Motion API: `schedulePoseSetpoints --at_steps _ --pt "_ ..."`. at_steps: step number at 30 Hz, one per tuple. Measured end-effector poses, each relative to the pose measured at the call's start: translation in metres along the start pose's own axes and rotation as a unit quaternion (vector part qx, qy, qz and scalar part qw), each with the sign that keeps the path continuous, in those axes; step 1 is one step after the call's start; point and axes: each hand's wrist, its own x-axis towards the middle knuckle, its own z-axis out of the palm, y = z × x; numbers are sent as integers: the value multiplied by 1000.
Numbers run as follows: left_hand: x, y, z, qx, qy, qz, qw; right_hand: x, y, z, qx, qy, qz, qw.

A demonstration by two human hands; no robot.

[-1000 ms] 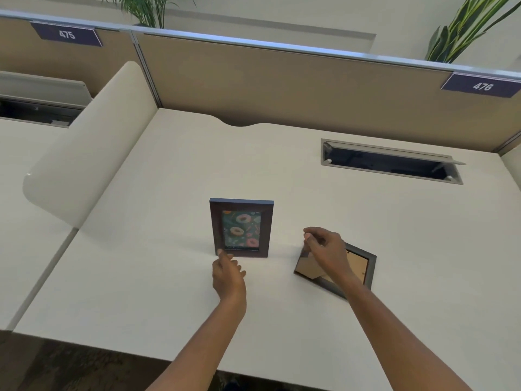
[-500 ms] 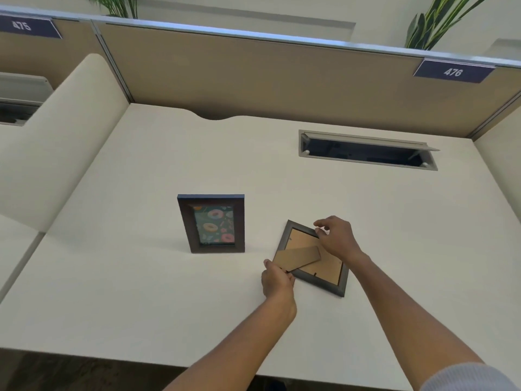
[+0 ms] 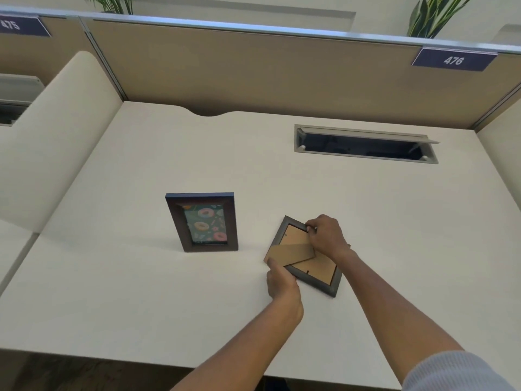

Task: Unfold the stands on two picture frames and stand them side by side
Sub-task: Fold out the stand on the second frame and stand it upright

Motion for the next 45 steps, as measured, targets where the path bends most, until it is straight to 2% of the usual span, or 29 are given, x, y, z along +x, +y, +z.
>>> schedulePoseSetpoints --at_steps 12,23,31,35,37,40,42,45 --pt "16 46 2 124 23 90 988 -35 0 -10 83 51 109 989" --pt "45 86 -11 188 -47 81 978 -62 -12 11 163 88 211 960" --pt "51 83 -20 203 -38 99 973 -64 -14 26 151 103 212 960" --pt "44 72 -22 245 -17 195 950 -61 -19 30 131 136 179 966" --pt "40 67 -19 254 -20 221 941 -54 -28 29 148 101 142 974" --pt "41 64 -13 240 -20 182 953 -42 -42 29 150 26 102 983" --pt "42 63 -10 217 -28 146 965 -38 -47 31 141 7 91 986" --pt "48 62 -10 171 -52 136 975 -34 -47 33 155 -6 98 983"
